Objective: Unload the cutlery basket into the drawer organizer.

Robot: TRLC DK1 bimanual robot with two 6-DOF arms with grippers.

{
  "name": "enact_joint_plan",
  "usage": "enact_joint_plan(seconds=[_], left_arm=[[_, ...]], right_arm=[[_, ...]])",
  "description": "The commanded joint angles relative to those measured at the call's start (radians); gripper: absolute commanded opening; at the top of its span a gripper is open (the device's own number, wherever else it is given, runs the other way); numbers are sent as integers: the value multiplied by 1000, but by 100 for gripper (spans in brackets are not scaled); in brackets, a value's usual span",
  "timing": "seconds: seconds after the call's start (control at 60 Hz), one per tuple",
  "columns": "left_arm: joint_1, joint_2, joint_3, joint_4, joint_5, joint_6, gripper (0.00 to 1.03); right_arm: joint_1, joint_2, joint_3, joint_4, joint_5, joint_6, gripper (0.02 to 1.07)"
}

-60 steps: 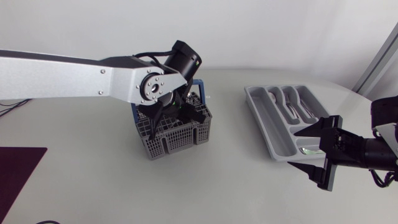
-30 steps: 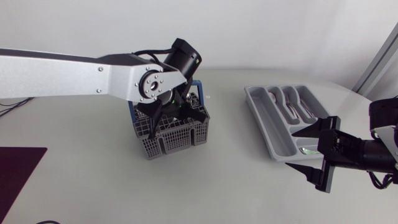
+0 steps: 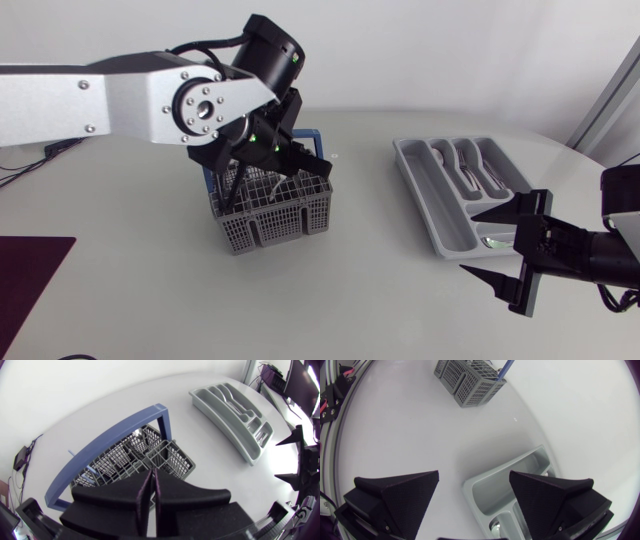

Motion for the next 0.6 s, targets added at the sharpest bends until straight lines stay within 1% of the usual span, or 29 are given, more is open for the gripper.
enact_joint_plan(seconds=[0.0, 0.183, 0.367, 0.467, 0.583], left_arm=[[20, -51, -20, -3, 21, -27, 8], [33, -95, -31, -3, 51, -34, 8], [32, -152, -61, 3, 56, -36, 8], [32, -176, -91, 23, 56, -34, 8], [33, -183, -124, 55, 58, -30, 8]], right_arm=[[9, -16, -29, -15, 3, 19, 103], [26, -47, -35, -29, 3, 30, 103], [79, -102, -38, -45, 3, 76, 103], [148, -131, -24, -55, 3, 140, 103], [299, -125, 6, -35, 47, 283, 103]])
